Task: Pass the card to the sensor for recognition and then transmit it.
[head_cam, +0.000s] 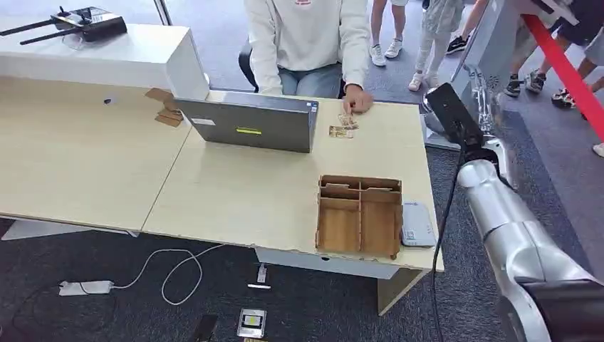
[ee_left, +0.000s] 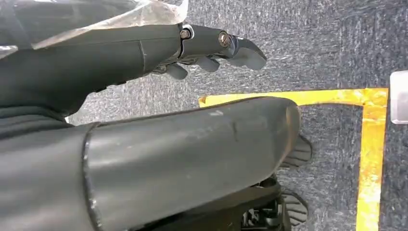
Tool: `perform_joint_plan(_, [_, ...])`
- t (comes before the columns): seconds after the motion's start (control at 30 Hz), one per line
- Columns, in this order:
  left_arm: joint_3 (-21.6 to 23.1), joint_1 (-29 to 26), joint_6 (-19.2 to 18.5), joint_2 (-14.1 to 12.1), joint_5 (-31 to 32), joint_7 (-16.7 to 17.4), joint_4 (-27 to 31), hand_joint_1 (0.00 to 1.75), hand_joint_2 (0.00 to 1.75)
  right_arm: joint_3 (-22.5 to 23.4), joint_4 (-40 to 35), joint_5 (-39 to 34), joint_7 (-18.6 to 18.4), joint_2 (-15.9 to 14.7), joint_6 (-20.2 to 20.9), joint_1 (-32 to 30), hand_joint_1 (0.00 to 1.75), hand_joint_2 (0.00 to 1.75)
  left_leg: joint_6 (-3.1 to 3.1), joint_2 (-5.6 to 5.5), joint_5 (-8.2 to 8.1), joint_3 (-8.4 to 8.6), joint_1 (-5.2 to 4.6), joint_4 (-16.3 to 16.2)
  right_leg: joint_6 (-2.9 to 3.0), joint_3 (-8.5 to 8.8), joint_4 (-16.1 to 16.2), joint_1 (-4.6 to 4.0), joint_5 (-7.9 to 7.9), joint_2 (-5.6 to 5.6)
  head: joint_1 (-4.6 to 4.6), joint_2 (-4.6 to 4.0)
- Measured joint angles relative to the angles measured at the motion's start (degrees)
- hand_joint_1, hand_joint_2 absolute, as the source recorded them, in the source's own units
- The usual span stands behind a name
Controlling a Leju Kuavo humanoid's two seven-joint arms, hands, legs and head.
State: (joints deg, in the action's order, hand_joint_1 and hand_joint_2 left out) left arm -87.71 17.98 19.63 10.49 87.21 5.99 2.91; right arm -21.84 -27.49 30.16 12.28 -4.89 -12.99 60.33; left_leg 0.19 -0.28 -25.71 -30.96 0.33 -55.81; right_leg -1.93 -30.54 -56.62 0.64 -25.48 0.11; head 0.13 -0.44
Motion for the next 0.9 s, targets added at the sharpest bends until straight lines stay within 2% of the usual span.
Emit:
perform_joint_plan(0.27, [0.0, -0.02, -0.59, 0.02, -0.92, 0.07, 0.0, 0.0, 0.0, 0.0, -4.63, -0.5, -1.31, -3.58, 5.23, -5.52, 0.0, 1.75, 0.0, 0.01, -0.01, -0.01, 0.0, 0.0, 0.0, -0.01, 0.0, 0.01, 0.0, 0.02, 0.02, 0.0])
perform_joint_plan(0.43, [0.0, -0.05, -0.59, 0.02, -1.0, -0.04, 0.0, 0.0, 0.0, 0.0, -6.6, -0.7, -2.69, -4.9, 5.95, -7.49, 0.0, 1.75, 0.0, 0.0, 0.0, -0.01, -0.01, 0.0, 0.0, 0.0, 0.0, 0.01, 0.0, 0.02, 0.02, 0.0])
perform_joint_plan(0.63, [0.0, -0.02, -1.36, 0.0, -0.5, 0.5, 0.0, 0.0, 0.0, -0.02, -8.2, -0.61, -3.3, -5.68, 6.69, -8.62, 0.0, 1.75, 0.0, 0.01, 0.0, -0.01, 0.0, 0.0, 0.0, 0.0, 0.0, 0.01, 0.0, 0.02, 0.0, 0.0])
perform_joint_plan(0.9, [0.0, 0.03, -2.73, -0.26, 0.24, 1.33, 0.0, 0.0, 0.0, -0.04, -9.84, 0.17, -4.78, -6.25, 10.12, -9.34, 0.0, 1.75, 0.0, 0.01, 0.0, -0.01, 0.0, 0.0, 0.0, 0.0, 0.0, 0.01, 0.0, 0.02, 0.02, 0.0])
